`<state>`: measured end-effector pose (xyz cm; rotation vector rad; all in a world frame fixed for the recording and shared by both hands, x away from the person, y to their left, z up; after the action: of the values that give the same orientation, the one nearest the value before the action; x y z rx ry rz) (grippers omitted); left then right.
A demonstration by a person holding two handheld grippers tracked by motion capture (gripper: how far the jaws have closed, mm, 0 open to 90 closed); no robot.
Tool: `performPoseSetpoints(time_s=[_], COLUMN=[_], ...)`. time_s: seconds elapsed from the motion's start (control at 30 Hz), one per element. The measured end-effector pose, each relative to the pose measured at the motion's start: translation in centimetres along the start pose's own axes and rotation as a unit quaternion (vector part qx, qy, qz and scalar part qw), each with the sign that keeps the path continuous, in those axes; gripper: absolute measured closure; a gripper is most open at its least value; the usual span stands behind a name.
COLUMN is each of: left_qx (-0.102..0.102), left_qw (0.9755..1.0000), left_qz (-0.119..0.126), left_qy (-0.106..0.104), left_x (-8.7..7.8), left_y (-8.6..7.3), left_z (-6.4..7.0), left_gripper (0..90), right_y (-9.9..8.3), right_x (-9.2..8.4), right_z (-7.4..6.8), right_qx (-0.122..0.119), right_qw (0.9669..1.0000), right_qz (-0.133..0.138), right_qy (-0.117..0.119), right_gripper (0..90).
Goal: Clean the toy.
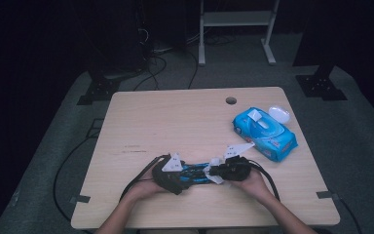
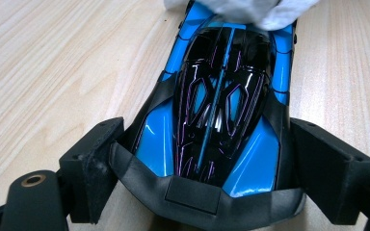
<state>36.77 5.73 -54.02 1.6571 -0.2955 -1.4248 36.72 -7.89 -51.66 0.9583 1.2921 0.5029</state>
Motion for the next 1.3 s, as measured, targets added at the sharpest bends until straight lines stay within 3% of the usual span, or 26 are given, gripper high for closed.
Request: performPoseSetpoints(time_s=[0.17,0.3,0.4,0.63,0.8,0.87,1.0,1.13,1.2,1.3], left_qx=[0.0,0.001,0.001,0.001,0.001,0.001,-0.001,-0.001,0.0,-0.002], left_qw=[1.0,1.0,1.0,1.0,1.0,1.0,1.0,1.0,1.0,1.0], left_qz=[0.0,0.0,0.001,0.001,0.002,0.002,0.0,0.001,0.001,0.002], left_qy=[0.0,0.0,-0.002,-0.001,0.001,0.0,0.003,0.003,0.003,0.004], left_x=[-0.2,-0.1,-0.1,-0.1,-0.2,-0.1,-0.1,-0.2,-0.2,-0.2], left_y=[-0.1,-0.1,-0.1,-0.1,-0.1,-0.1,0.0,-0.2,-0.1,-0.1], left_z=[0.0,0.0,-0.1,-0.1,-0.1,-0.1,0.1,0.0,0.0,0.0], left_gripper=[17.5,17.5,17.6,17.6,17.5,17.6,17.6,17.5,17.4,17.4], right_y=[0.1,-1.3,-1.5,1.3,2.1,1.6,0.9,-0.7,-1.3,-1.6], right_x=[0.2,-0.9,-1.2,1.4,2.7,2.2,0.9,-0.2,-0.9,-1.3], right_z=[0.7,1.8,2.3,1.9,2.4,2.7,3.0,2.4,2.2,1.9], right_qx=[-0.01,0.019,0.023,0.005,-0.008,0.003,0.002,-0.002,0.009,0.009], right_qw=[0.9997,0.9996,0.9992,0.9998,0.9995,0.9996,0.9994,0.999,0.9992,0.9991], right_qz=[-0.012,-0.009,-0.02,-0.016,-0.027,-0.021,-0.018,-0.032,-0.021,-0.027], right_qy=[-0.017,-0.018,-0.027,-0.008,-0.017,-0.016,-0.03,-0.031,-0.033,-0.032], right_gripper=[85.2,85.2,85.2,85.2,85.2,85.2,84.9,84.8,85.0,85.0])
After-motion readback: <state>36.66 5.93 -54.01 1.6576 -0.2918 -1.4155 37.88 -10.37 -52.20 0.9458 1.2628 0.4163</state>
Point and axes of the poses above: each handheld gripper's, and its own axes: x roughly forward along the jaws, y roughly out of its top, z roughly to its right, the point moved 9 cm from there along x, roughly forward along the jaws, and after that the axes turned 14 degrees about -x, right-handed, at the moved point
